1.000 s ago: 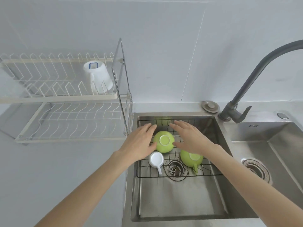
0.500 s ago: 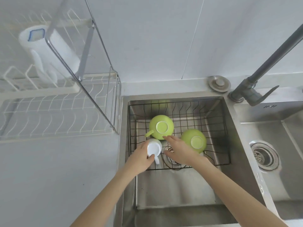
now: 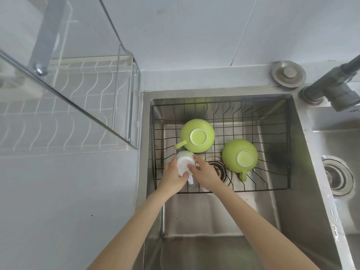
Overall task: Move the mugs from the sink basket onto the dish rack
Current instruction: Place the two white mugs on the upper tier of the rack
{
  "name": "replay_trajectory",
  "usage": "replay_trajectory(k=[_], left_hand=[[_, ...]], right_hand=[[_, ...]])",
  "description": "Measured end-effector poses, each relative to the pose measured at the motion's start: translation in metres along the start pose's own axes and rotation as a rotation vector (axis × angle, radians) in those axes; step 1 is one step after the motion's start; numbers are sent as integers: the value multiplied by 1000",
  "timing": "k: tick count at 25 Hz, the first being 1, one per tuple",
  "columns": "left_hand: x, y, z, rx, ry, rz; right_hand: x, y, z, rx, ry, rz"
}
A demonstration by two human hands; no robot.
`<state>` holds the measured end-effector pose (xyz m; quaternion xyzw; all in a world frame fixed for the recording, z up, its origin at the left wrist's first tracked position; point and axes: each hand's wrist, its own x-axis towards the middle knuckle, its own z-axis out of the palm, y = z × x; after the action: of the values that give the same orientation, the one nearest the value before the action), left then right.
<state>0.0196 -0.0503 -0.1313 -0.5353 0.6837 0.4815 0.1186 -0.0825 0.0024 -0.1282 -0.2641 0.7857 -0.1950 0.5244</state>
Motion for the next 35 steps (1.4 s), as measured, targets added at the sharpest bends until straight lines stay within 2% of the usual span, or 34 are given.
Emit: replay_trajectory(k=[4,14,17,23,29,32,35], left_hand=[[-3,-1,1,5,-5,6],[-23,2,-5,88,-63,121],[-41,5,-10,142,-20,206],[-72,14,-23,228,177,382],[-111,13,-44,41,195,612],[-136,13,-62,-23,236,699],[-160,14,-79,-51,289,779]], right_hand=[[2,2,1,83,25,28],[-18,-1,-7,95,34,28],[-37,-5,-15,119,55,-9],[-83,-19,-27,62,110,-124],[-123,-28,-33,-8,156,-167],[-157,-36,-42,-28,183,-293],[-194,-45,-44,-187,233,-429]])
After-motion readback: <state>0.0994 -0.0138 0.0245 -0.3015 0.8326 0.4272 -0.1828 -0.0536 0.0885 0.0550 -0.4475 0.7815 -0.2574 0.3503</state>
